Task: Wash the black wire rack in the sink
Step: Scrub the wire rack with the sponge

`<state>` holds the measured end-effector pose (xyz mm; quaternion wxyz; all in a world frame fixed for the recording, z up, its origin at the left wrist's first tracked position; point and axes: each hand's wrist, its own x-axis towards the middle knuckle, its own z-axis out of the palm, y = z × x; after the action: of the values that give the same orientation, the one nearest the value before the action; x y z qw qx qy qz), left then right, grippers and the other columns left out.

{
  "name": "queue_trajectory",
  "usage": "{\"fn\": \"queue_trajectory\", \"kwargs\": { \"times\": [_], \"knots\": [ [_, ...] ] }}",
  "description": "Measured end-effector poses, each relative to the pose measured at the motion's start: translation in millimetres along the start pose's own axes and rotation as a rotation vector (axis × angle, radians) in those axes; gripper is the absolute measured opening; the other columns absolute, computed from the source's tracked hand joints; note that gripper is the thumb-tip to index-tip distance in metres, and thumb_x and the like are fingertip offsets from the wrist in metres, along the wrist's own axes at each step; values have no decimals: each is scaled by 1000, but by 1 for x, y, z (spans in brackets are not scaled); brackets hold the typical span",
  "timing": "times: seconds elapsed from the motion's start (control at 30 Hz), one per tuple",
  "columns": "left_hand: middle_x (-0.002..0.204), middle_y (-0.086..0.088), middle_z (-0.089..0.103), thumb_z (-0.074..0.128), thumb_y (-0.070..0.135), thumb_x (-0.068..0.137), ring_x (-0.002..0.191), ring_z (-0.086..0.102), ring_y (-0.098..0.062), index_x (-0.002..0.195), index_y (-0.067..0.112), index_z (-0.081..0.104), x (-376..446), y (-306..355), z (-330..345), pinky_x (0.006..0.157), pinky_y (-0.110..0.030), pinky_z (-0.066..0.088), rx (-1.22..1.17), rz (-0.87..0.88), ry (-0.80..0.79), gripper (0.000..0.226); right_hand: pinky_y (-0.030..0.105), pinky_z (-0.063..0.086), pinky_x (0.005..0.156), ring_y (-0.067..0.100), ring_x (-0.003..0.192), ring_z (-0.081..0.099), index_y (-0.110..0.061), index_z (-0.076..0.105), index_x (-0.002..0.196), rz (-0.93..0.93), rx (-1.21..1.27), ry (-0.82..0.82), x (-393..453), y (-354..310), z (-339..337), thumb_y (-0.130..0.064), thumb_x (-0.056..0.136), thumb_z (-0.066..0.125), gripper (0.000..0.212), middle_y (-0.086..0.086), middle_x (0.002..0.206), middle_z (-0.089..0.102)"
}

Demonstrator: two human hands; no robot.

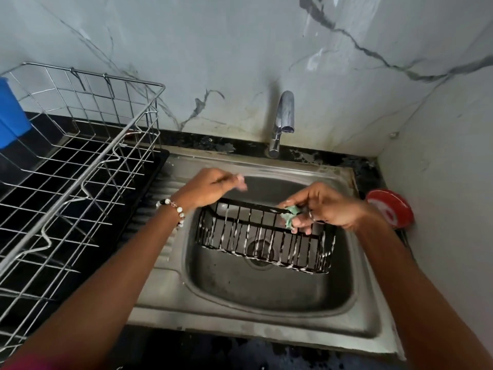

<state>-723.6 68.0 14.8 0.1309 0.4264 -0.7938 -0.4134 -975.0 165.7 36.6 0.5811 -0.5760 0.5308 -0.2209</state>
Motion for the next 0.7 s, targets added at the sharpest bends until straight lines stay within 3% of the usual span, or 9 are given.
{"fn": "queue_trajectory", "kwargs": {
  "times": [0.07, 0.13, 0.2, 0.3, 0.4, 0.47, 0.6, 0.7],
  "knots": [
    [82, 2, 76, 50, 26, 100, 61, 66, 1, 91, 13, 71, -2, 2, 6, 70, -19, 56, -81, 5, -233, 26, 23, 54, 53, 13, 58, 65, -2, 66, 110, -4, -49, -42, 5, -2, -9, 6, 74, 69, 37, 25, 93, 70],
    [75, -5, 76, 56, 25, 95, 55, 70, -10, 86, 16, 68, 2, -4, 15, 59, -23, 57, -64, 4, -330, 18, 25, 54, 56, 15, 59, 66, -3, 68, 109, 20, -125, -69, 8, -5, -17, 3, 73, 71, 37, 24, 92, 71],
    [69, -1, 74, 57, 23, 95, 54, 71, -14, 84, 18, 65, 3, -10, 24, 56, -24, 55, -27, -1, -317, 15, 28, 57, 63, 13, 66, 69, -6, 70, 105, 69, -215, -23, 9, -4, -25, 5, 74, 72, 33, 14, 89, 74],
    [65, 2, 69, 53, 14, 99, 45, 65, -10, 87, 7, 65, 7, -9, 39, 48, -21, 52, -52, -40, -165, 19, 37, 54, 90, 14, 91, 69, -11, 72, 101, 102, -329, 347, 19, 7, -38, 0, 78, 72, 25, 2, 100, 73],
    [68, -4, 71, 53, 24, 101, 49, 67, -10, 85, 6, 68, 16, -15, 50, 55, -28, 57, 100, -108, 21, 29, 35, 49, 93, 24, 101, 64, -14, 71, 109, 109, -560, 858, 28, 26, -37, -6, 83, 67, 27, 7, 108, 70],
    [68, -6, 73, 51, 28, 102, 53, 69, -12, 82, 4, 68, 19, -20, 54, 62, -33, 60, 108, -180, 90, 35, 32, 47, 90, 30, 101, 64, -11, 69, 112, 116, -637, 1016, 30, 32, -21, -1, 84, 60, 31, 15, 108, 70],
    [63, -8, 71, 50, 26, 103, 42, 61, -8, 75, 4, 66, 17, -15, 63, 58, -30, 57, -83, -257, 192, 39, 29, 43, 96, 31, 107, 60, -3, 61, 121, 144, -697, 991, 46, 43, 35, 14, 83, 49, 43, 19, 119, 63],
    [64, -11, 72, 53, 29, 101, 52, 67, -20, 71, 7, 67, 20, -16, 69, 65, -39, 61, -168, -317, 261, 40, 40, 51, 94, 36, 106, 62, 5, 61, 116, -74, -788, 905, 62, 51, 72, 25, 66, 55, 55, 24, 117, 62]
  ]
}}
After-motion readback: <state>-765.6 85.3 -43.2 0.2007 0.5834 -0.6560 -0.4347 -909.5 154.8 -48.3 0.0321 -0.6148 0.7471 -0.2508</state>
